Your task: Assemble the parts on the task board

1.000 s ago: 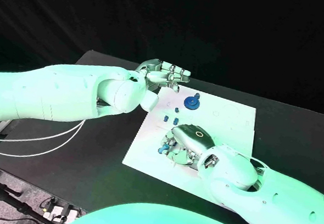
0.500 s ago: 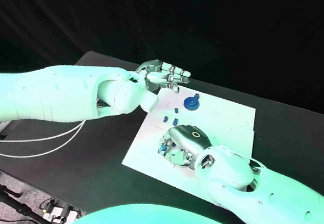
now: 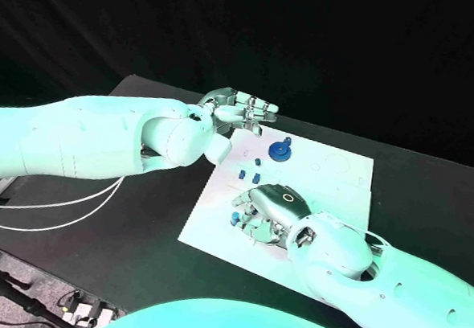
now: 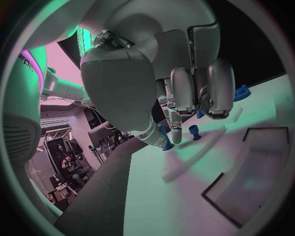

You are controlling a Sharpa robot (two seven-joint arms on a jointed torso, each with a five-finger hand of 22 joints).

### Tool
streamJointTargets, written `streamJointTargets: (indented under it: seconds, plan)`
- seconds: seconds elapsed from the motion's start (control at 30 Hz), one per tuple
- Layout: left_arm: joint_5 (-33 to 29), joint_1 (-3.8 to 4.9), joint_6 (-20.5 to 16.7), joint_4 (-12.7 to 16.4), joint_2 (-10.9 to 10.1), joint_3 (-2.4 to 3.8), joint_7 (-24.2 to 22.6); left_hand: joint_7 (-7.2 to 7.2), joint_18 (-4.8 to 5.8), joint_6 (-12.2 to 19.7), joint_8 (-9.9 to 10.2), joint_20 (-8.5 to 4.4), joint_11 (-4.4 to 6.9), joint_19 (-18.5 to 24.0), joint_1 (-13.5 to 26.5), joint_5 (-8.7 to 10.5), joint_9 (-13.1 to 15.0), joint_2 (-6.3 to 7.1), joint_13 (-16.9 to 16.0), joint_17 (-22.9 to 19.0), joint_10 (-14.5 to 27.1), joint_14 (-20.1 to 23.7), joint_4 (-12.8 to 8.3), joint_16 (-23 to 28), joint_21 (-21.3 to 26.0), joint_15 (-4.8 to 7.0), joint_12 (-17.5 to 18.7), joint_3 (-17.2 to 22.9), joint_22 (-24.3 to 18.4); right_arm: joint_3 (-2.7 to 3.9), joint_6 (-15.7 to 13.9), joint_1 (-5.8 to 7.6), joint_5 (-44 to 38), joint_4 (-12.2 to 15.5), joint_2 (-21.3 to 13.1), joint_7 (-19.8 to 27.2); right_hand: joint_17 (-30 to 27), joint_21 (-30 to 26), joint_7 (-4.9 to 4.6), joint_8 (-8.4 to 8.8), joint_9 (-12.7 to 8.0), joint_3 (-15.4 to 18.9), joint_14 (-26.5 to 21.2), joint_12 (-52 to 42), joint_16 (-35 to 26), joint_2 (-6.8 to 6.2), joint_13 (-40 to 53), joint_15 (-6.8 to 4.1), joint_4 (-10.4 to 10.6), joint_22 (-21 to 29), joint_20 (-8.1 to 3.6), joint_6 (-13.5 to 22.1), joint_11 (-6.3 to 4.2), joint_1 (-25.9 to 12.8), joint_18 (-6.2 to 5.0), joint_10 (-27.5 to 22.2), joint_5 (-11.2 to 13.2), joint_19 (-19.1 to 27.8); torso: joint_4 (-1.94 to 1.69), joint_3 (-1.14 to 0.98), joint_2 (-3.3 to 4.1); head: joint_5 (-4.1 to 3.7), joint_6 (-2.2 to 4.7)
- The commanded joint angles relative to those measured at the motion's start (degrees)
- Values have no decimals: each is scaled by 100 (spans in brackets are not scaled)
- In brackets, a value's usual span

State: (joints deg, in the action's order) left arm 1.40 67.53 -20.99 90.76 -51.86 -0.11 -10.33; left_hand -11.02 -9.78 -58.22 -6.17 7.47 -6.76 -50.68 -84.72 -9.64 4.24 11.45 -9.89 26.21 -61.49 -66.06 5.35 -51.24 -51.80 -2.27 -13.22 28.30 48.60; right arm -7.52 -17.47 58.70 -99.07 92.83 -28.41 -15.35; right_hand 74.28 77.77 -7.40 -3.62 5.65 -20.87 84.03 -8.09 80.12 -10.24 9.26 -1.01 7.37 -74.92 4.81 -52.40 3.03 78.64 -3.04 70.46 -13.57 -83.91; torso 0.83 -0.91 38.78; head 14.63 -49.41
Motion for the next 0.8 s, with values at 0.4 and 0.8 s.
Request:
streamJointTargets:
  seconds: [0.4,0.8]
  plan:
    - [-5,2,105,6,-12,-1,-2,-9,-74,35,-20,23,-20,16,7,-4,-5,-66,-5,-5,36,30,-16,20,16,-3,-17,2,-1,60,-699,64,43,609,-497,66,-40,-29,65,-89,-53,465,282,-37,26,-61,113,-50,122,-1164,-20,385,-29,-36,46,-54,179,-111,9,-3,-6,-110,82]
    - [-5,-2,115,16,-64,-81,-11,-10,-74,42,-22,24,-23,16,12,-3,-6,-65,-5,-8,48,32,-17,21,18,-5,-25,-2,-1,121,-758,580,2469,1445,-2341,35,240,171,190,-801,336,1211,352,-4369,223,55,4050,-210,580,-1224,-160,-929,-231,-720,89,1262,-656,-201,71,24,-62,-867,300]
